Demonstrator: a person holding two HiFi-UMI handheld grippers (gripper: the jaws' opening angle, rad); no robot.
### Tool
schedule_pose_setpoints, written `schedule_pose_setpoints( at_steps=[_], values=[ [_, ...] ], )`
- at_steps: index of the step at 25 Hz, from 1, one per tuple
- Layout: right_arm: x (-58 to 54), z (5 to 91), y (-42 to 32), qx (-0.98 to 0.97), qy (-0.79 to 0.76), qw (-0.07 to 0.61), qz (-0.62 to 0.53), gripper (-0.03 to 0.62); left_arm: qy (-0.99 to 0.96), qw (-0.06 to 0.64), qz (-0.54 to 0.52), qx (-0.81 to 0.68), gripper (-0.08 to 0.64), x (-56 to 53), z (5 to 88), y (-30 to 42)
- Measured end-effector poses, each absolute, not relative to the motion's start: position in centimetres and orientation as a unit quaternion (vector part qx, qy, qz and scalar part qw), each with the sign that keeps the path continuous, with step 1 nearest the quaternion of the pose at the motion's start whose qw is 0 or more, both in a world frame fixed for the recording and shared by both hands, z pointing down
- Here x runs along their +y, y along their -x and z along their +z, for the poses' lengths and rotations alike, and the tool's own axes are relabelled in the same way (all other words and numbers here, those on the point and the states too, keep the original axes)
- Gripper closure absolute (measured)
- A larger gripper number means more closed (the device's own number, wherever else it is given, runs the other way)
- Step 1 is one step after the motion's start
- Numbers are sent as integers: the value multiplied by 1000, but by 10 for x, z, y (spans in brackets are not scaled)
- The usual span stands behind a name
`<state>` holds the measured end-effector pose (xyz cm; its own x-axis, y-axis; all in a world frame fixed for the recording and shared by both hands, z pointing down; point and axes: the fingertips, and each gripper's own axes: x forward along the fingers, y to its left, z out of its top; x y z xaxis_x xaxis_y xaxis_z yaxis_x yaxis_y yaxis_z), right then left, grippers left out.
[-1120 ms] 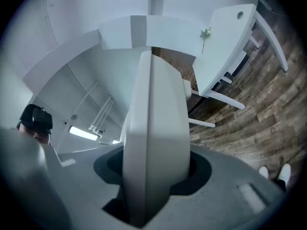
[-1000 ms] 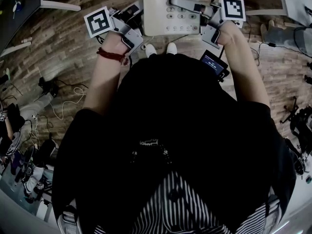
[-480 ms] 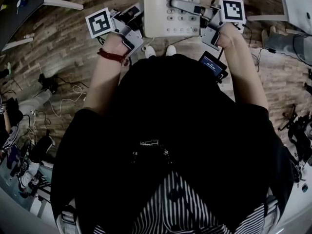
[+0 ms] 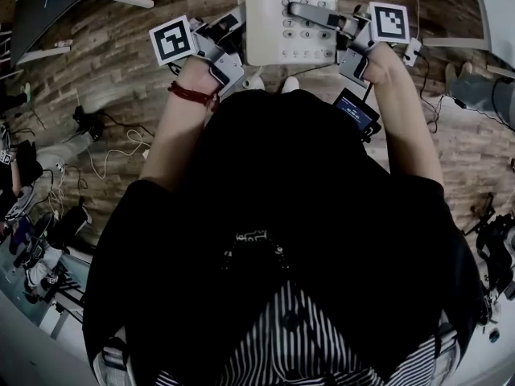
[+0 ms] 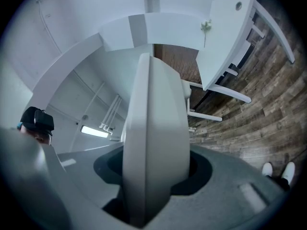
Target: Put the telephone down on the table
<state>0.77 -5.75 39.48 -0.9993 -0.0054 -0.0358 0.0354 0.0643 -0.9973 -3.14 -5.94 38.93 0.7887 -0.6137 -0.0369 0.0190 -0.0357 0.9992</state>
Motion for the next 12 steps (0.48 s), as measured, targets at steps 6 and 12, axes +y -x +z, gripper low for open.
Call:
schedule_pose_setpoints(
  at_steps=[6, 12],
  values=[
    [-61, 390, -5, 733, -21, 15, -680, 388, -682, 651, -245, -225, 353, -63, 386, 33],
    [-56, 391, -9, 725, -12, 9, -689, 388, -675, 660, -247, -219, 353, -59, 389, 30]
  ],
)
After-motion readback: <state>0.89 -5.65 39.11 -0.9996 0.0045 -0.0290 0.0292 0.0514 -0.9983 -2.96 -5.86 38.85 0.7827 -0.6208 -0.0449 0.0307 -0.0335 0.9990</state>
